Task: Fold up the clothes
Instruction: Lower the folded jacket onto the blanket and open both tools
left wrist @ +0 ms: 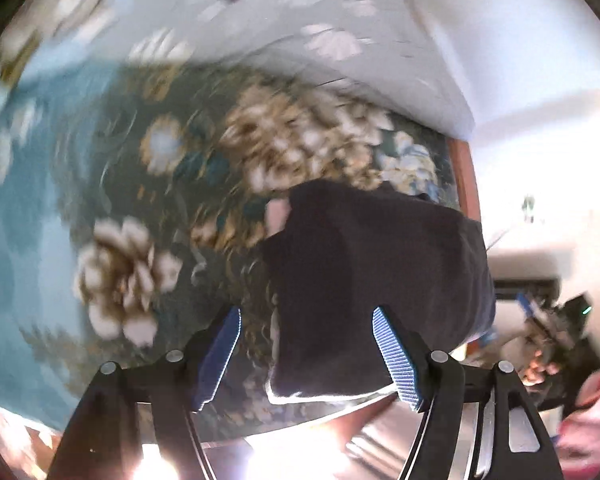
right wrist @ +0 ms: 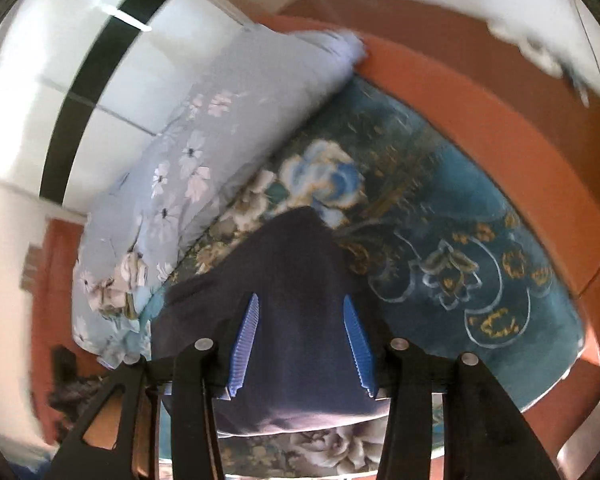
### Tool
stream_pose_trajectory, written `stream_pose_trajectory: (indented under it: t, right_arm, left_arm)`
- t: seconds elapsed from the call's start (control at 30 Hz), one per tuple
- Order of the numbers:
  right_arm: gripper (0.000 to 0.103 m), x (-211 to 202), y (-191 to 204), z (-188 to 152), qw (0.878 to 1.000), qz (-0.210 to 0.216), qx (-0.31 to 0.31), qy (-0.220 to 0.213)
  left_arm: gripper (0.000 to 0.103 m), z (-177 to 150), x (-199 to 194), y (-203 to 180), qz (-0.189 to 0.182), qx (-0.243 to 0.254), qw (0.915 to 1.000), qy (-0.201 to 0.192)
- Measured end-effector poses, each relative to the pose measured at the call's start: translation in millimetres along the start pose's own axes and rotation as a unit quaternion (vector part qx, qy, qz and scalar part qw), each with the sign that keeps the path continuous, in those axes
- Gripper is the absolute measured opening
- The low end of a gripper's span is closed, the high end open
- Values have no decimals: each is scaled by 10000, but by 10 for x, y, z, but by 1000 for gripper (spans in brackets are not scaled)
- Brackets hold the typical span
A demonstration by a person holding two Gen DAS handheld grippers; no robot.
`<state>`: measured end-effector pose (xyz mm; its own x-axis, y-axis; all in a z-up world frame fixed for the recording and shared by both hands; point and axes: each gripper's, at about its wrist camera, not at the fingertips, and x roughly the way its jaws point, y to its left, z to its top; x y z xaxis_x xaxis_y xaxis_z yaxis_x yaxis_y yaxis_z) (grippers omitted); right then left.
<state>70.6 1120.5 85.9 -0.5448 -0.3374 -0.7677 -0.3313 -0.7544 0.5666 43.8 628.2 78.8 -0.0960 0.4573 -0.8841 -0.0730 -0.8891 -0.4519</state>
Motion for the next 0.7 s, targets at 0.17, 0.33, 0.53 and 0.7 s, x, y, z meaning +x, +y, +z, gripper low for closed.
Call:
stream_pose_trajectory:
  t: [0.17,0.33,0.53,0.7]
  right_arm:
    - [49,388,733,-372,9971,-55,-752,90]
    - [49,856,1169,-684,9840,-291,-1688,496]
    - [49,1056,788,-604,9935,-414,-922,531]
    - [49,1242,606,-603,9972,-232,-452,545]
  left_arm:
    - [73,127,431,-702,506,997,9936,-153]
    - [73,87,735,-1133,1026,1908,9762,-134]
    - [73,136,1109,-937,1140,1684,9787,275]
    - [77,238,1303,-890,1146,1687,9780,429]
